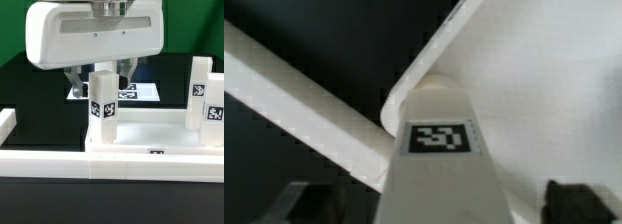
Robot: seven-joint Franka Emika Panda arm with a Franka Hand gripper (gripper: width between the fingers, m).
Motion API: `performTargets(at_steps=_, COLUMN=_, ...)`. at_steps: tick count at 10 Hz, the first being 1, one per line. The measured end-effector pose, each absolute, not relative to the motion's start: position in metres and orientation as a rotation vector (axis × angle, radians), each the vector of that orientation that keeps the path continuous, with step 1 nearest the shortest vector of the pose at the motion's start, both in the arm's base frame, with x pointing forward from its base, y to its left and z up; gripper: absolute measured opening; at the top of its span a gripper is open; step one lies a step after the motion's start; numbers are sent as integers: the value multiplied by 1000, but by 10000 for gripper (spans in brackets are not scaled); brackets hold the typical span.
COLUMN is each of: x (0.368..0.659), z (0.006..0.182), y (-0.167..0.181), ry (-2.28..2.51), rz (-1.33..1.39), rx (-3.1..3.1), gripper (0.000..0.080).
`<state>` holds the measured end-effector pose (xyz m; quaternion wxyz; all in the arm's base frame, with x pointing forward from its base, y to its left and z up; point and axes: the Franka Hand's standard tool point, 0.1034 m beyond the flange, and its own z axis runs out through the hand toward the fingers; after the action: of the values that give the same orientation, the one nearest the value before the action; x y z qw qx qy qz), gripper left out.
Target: Assemble desk
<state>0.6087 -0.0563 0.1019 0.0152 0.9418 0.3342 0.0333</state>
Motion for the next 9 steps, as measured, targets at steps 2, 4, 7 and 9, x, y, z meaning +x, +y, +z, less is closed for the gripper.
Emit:
performTargets(at_steps=2, x=609, z=102, y=-56, ry=1016, rz=103, rx=2940, gripper=306)
performTargets(at_steps=4, x=608, z=102, y=-56, ry=1007, rz=103, rx=2944, gripper=290)
performTargets(at_steps=7, x=608, z=101, y=-57, ry=851, rz=107, rx=3003, gripper=290)
performTargets(at_steps=9, x=606, z=101, y=-56, ry=432, rz=100, rx=3109, gripper=290)
